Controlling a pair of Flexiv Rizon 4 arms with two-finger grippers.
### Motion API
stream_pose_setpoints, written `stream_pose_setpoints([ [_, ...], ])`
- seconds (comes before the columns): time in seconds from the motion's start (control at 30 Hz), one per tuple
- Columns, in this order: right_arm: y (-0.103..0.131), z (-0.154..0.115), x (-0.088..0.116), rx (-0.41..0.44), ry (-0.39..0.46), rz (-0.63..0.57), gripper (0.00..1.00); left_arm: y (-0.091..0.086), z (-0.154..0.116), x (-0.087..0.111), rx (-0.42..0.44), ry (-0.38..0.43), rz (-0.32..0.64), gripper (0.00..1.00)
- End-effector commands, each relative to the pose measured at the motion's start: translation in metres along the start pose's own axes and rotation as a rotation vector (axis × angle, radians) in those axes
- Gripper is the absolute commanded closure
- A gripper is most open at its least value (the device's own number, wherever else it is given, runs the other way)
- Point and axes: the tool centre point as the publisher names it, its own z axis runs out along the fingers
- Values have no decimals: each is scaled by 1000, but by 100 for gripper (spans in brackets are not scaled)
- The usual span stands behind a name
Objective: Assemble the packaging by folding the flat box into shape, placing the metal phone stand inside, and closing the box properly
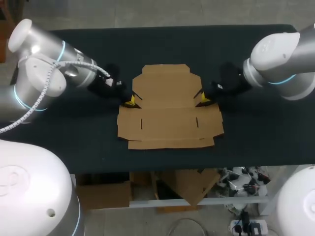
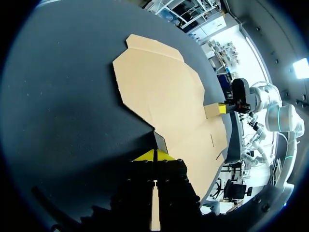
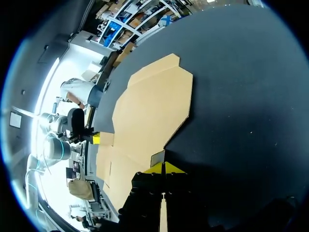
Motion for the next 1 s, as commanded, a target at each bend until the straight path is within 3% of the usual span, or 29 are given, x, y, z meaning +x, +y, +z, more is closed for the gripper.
stream_pose_setpoints([
  [0.03,-4,-1,7,-7,-20,3,100,0,0,6,-2,-24,-2,100],
  [1.0,3,9,14,28,-72,23,100,-1,10,21,7,-115,15,100],
])
